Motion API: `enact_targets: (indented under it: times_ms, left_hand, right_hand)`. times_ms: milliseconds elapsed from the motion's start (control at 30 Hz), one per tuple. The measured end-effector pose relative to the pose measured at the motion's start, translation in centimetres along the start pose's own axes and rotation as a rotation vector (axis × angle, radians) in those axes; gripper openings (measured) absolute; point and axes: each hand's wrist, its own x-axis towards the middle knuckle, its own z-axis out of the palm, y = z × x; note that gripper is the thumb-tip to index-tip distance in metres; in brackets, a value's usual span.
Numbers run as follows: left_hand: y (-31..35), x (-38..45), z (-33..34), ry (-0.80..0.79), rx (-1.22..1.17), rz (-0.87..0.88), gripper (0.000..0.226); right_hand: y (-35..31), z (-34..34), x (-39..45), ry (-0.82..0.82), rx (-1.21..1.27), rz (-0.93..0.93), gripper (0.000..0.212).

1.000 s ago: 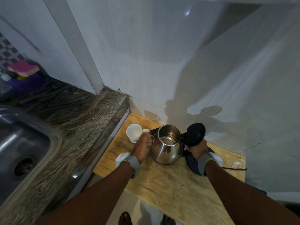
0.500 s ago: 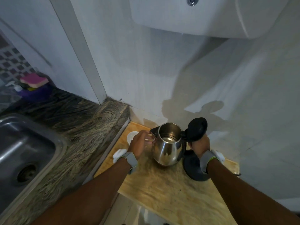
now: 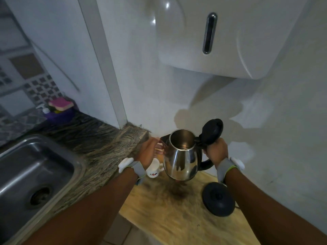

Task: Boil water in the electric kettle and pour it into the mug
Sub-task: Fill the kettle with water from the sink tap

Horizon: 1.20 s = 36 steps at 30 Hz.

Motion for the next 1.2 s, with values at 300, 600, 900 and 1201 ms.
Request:
enact_targets:
  times_ms: [300, 600, 900, 1201]
  left_hand:
    - [2.2, -1.9, -4.2, 0.144, -0.069, 0.101, 0.027]
    - [3.2, -5.3, -9.2, 0.286, -0.041, 0.150, 0.028]
    - [2.8, -7.6, -15.7, 0.404, -0.060, 0.157, 0.032]
    - [2.6, -10.4, -23.7, 0.531, -0.072, 0.166, 0.030]
  right_hand:
    - [-5.5, 1.9, -0.5, -0.051, -0.003, -0.100, 0.020]
    - [-10.5, 5.5, -2.7, -0.175, 0.063, -0.182, 0.025]
    - [-15.2, 11.0, -4.1, -0.268, -0.103, -0.317, 0.030]
    - [-20.0, 17.8, -7.9, -0.336, -0.274, -0.497, 0.039]
